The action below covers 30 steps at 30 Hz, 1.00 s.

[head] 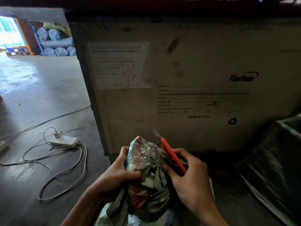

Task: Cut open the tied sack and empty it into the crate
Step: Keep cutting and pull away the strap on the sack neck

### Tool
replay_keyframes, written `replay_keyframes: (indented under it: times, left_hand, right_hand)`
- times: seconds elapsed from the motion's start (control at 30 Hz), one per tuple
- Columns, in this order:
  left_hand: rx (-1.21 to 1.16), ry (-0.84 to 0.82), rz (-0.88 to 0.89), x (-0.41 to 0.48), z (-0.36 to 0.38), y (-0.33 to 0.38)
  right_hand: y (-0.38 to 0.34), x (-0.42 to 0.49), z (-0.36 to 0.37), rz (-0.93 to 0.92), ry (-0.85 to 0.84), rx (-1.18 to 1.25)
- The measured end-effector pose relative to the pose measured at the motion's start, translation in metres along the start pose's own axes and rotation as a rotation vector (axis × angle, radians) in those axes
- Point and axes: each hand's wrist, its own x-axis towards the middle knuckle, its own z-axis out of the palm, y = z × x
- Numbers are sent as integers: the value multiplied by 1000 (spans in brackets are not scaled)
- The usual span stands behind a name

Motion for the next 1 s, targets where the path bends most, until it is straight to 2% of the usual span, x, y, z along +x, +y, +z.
replay_keyframes:
  times: [0.17, 0.3, 0.4, 0.5, 0.57, 0.63, 0.73, 0.83, 0.93, 1.0]
  left_hand:
    - [-31, 126, -4, 1, 3, 1]
    - [-61, 120, 14, 3, 1, 3]
    - [-214, 152, 13, 8, 2, -2]
    - [-256, 211, 6, 17, 1, -5]
    - [-187, 317, 9, 31, 1, 0]
    - [-84, 387, 110, 42, -4, 2]
    - [14, 330, 197, 44, -3, -3]
    - [-125, 372, 160, 31, 6, 0]
    - [-162, 238, 172, 10, 16, -4]
    - [-144, 242, 223, 3, 21, -4]
  right_hand:
    - [-4, -4, -1, -169, 47, -108]
    - [-5, -4, -1, -305, 114, -210]
    - [-4, -4, -1, -329, 113, -224]
    - [-6, -4, -2, -326, 105, -233]
    - [-7, -3, -3, -315, 91, -250]
    - [-7, -3, -3, -314, 90, -260]
    - [-8, -4, -3, -312, 104, -241]
    - [-9, -5, -2, -311, 93, -260]
    - [-10, -5, -3, -289, 74, -298]
    - [-10, -6, -3, -264, 62, -323]
